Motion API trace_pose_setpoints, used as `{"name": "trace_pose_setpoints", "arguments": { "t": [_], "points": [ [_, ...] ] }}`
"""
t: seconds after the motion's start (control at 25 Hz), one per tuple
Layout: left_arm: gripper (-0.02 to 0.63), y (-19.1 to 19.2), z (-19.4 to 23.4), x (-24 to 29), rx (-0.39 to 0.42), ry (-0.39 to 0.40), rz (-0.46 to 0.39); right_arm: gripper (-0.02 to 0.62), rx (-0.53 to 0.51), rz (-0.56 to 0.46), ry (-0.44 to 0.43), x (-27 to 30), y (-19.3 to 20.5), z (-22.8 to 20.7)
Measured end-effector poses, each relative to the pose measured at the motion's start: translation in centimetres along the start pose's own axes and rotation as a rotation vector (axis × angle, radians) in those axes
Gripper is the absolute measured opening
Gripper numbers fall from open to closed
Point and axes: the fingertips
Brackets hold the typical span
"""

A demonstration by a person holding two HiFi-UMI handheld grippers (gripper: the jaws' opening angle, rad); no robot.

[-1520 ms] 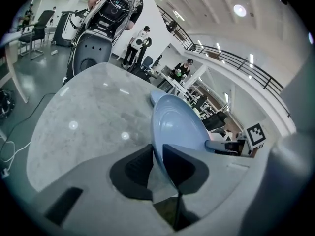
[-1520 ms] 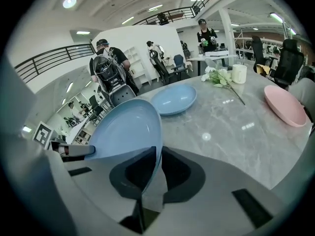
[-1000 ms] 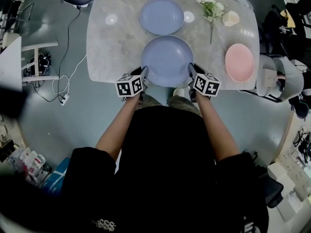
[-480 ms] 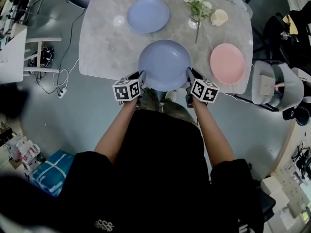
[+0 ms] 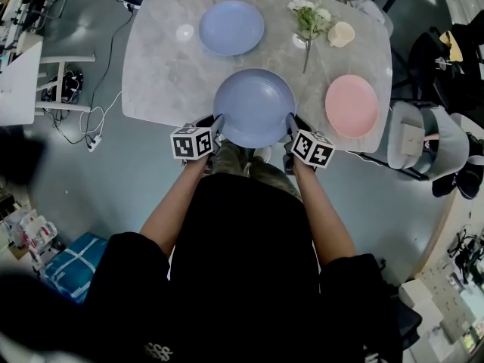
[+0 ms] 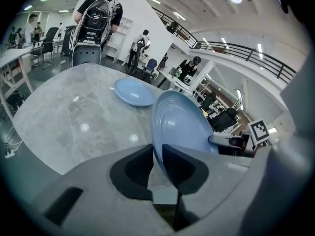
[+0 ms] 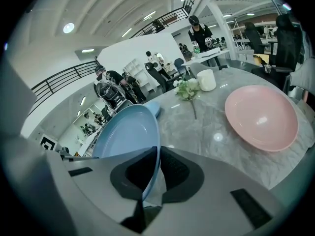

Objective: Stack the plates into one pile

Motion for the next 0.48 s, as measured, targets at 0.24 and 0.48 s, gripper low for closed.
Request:
{"name": "trace_pose_setpoints", "arguments": {
  "t": [0.24,0.48],
  "points": [
    [0.067,-1.6,1.2,-0.4,-0.006,-0.001,-0.001,0.029,-0.027,-0.001,0.008,1.0,-1.5,1.7],
    [0.067,-4.0,3.0,-1.0,0.032,-0.056,-0.018,0.028,-0.021,-0.032,0.002,2.5,-3.2,3.8]
  ]
}}
Point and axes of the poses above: the fingertips, and each gripper's own axes: x forward along the fingers, z to its left, y out of its underside, and after that the axes turned 4 degrees about y, right-handed
